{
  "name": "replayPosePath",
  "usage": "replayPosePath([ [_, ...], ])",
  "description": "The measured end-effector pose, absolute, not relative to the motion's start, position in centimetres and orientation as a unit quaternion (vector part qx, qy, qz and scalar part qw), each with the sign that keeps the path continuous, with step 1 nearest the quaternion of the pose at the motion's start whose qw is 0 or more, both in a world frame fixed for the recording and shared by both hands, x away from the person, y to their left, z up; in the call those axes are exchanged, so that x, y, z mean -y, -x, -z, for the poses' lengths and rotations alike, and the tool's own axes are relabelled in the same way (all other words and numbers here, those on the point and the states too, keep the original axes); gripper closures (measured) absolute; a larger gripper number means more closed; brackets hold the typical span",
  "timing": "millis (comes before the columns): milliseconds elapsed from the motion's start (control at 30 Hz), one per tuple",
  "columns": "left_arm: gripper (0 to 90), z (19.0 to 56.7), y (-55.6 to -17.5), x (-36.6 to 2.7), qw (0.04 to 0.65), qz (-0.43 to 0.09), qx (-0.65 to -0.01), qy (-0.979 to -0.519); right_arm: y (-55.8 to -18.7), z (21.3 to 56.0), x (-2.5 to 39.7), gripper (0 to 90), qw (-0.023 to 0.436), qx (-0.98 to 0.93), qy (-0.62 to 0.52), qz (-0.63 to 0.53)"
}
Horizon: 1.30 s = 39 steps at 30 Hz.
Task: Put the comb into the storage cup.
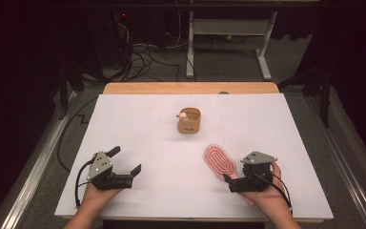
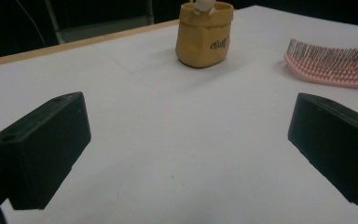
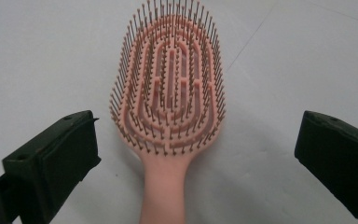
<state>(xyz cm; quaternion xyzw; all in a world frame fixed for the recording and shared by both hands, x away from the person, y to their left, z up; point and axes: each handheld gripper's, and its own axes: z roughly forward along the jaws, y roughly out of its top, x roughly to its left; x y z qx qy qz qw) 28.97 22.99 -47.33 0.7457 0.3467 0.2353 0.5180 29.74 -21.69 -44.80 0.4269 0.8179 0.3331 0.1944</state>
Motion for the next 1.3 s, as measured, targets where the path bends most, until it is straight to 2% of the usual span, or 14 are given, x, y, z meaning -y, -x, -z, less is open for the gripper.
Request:
replayPosePath([
  [400,0.0,47.2,-28.8,-23.1,0.533,-0.226,-0.341,-0.741,-32.4,44.7,20.1,0.0,0.142,-0.850,-0.440,-0.253],
  [1300,0.0,47.5,-28.9,-22.8,0.529,-0.223,-0.342,-0.744,-35.8,44.4,17.4,0.2,0.074,-0.896,-0.414,-0.144],
])
